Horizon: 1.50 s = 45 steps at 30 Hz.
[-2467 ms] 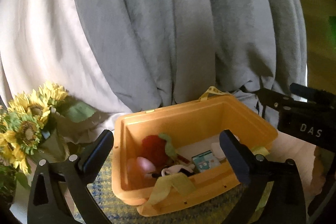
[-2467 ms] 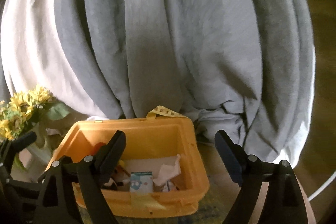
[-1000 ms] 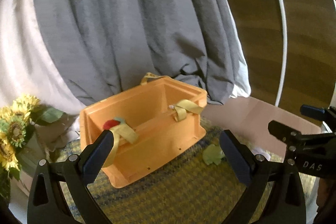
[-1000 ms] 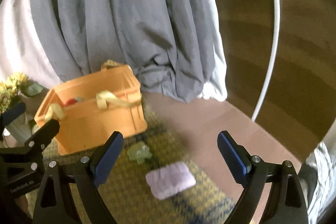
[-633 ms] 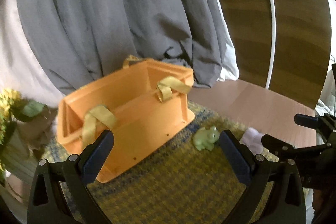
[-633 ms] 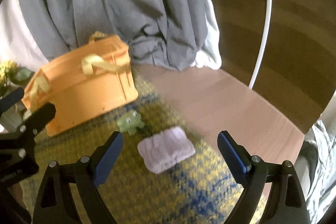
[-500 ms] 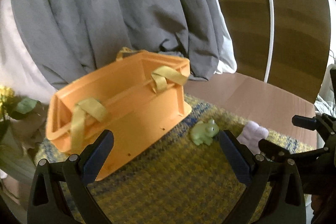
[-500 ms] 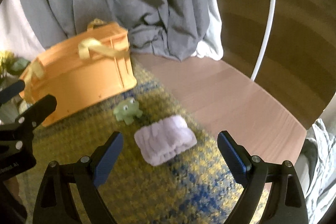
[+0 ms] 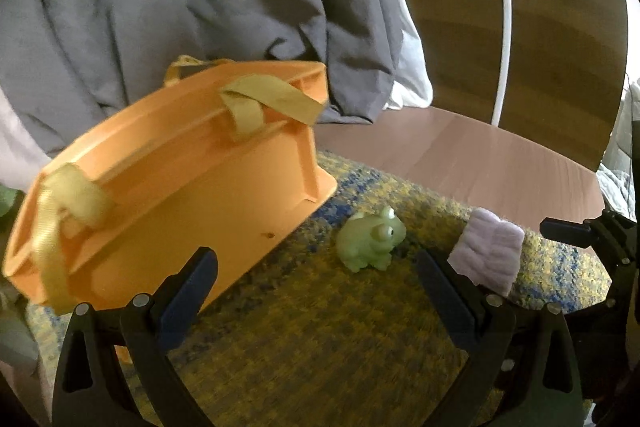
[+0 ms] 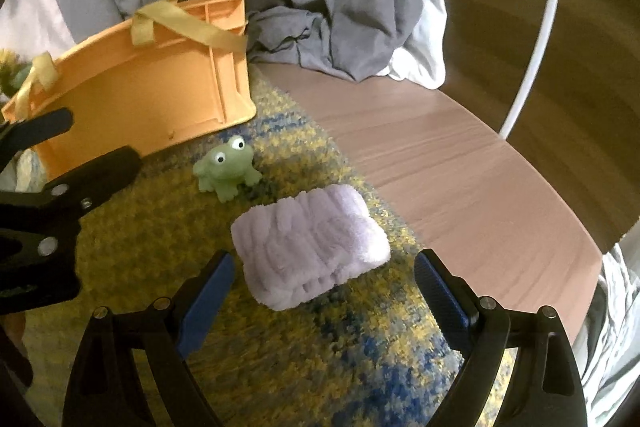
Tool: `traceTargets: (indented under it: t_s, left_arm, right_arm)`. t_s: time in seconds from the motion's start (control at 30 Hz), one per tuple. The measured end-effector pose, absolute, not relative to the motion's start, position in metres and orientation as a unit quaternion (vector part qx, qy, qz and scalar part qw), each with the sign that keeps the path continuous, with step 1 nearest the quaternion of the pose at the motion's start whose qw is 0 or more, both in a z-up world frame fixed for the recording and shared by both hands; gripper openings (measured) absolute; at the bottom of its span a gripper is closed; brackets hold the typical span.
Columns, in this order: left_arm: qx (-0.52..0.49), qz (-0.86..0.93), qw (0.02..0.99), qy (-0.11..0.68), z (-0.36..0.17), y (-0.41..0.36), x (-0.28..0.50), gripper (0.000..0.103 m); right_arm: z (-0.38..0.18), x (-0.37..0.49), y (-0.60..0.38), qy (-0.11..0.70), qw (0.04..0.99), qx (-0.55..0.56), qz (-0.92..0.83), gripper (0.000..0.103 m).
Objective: Organize soft objects
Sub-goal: 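Move both tools back toward the green frog and remaining lavender towel, then grasp the green frog with the left tool while the right tool grasps the lavender towel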
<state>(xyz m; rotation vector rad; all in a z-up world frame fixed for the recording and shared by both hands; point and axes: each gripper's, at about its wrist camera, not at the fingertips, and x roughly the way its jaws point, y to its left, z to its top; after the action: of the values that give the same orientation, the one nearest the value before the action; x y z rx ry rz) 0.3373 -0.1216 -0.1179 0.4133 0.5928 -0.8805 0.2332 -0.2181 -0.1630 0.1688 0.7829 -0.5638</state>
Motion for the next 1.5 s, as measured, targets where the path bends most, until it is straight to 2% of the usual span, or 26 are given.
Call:
traceTargets:
  t_s: [0.5, 0.57, 0.6, 0.67, 0.77, 0.9, 0.97, 1.07, 1.13, 1.3, 1.5]
  left_arm:
    - [0.216, -0.454, 0.802, 0.321, -0.147, -0.180, 0.353, 0.101]
    - [0.218, -0.456, 0.799, 0.327, -0.150, -0.187, 0.354, 0.101]
    - [0.218, -0.455, 0.798, 0.330, -0.152, -0.189, 0.355, 0.100]
    - [0.216, -0.455, 0.794, 0.339, -0.155, -0.193, 0.358, 0.095]
    - [0.212, -0.455, 0.790, 0.352, -0.159, -0.198, 0.361, 0.083]
    - [0.214, -0.453, 0.784, 0.368, -0.165, -0.206, 0.365, 0.075]
    - [0.209, -0.456, 0.776, 0.384, -0.169, -0.208, 0.368, 0.062]
    - [0.221, -0.449, 0.773, 0.390, -0.175, -0.209, 0.369, 0.061]
    - [0.221, -0.444, 0.775, 0.391, -0.176, -0.208, 0.369, 0.057]
    - [0.214, -0.444, 0.779, 0.388, -0.173, -0.207, 0.368, 0.056]
    - [0.215, -0.438, 0.791, 0.369, -0.162, -0.199, 0.360, 0.054]
  right_arm:
    - [-0.174, 0.242, -0.241, 0.374, 0.888, 0.097, -0.250, 0.091]
    - [-0.173, 0.242, -0.243, 0.371, 0.890, 0.102, -0.247, 0.087]
    - [-0.173, 0.243, -0.245, 0.370, 0.890, 0.103, -0.245, 0.081]
    - [-0.173, 0.244, -0.248, 0.371, 0.891, 0.112, -0.238, 0.074]
    - [-0.174, 0.246, -0.251, 0.371, 0.889, 0.118, -0.241, 0.066]
    - [-0.173, 0.248, -0.255, 0.369, 0.888, 0.125, -0.245, 0.057]
    - [-0.175, 0.250, -0.256, 0.376, 0.884, 0.121, -0.251, 0.055]
    - [-0.173, 0.249, -0.261, 0.374, 0.882, 0.131, -0.254, 0.049]
    - [-0.171, 0.247, -0.266, 0.371, 0.881, 0.139, -0.257, 0.042]
    - [-0.170, 0.245, -0.273, 0.362, 0.883, 0.156, -0.255, 0.032]
    - [-0.165, 0.241, -0.271, 0.353, 0.889, 0.158, -0.245, 0.027]
